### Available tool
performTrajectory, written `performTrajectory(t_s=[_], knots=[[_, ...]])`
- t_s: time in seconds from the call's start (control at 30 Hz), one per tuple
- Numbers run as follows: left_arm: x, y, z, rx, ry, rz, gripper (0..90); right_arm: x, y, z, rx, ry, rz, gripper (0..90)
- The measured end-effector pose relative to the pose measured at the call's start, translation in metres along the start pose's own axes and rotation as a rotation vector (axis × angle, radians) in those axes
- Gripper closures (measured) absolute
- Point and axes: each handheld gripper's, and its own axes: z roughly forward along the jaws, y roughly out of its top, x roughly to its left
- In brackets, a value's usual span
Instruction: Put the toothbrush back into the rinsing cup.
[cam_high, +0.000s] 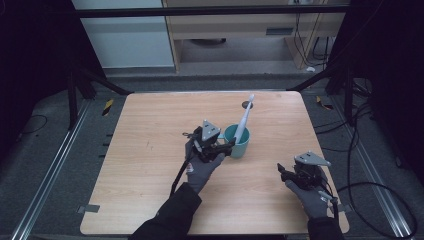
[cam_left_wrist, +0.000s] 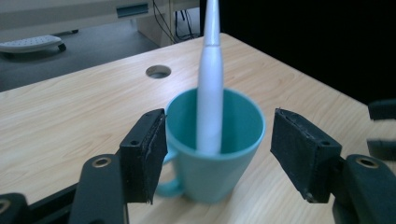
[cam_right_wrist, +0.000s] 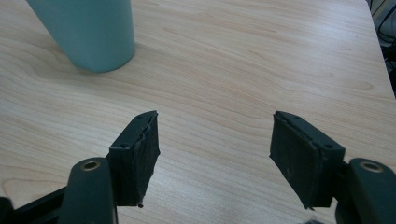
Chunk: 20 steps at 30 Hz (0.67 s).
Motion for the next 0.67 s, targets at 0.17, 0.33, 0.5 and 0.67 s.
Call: performTrajectory(t_s=[0.17,0.33,0.5,0.67], knots=[[0.016,-0.016,-0.021,0.040,0.007,0.003,34.2,0.000,-0.002,0.001,0.007,-0.009,0.000,31.4],[0.032,-0.030,-0.038,0.091,0.038,0.020,33.8,-0.002,-0.002,0.000,0.005,-0.012,0.000,30.9],[0.050,-0.045,-0.060,0.110,0.068,0.005,33.5,-0.002,-0.003,0.001,0.011,-0.012,0.009,30.6],[0.066,-0.058,-0.080,0.119,0.100,-0.018,32.7,-0.002,-0.004,0.002,0.011,-0.015,0.002,29.7]])
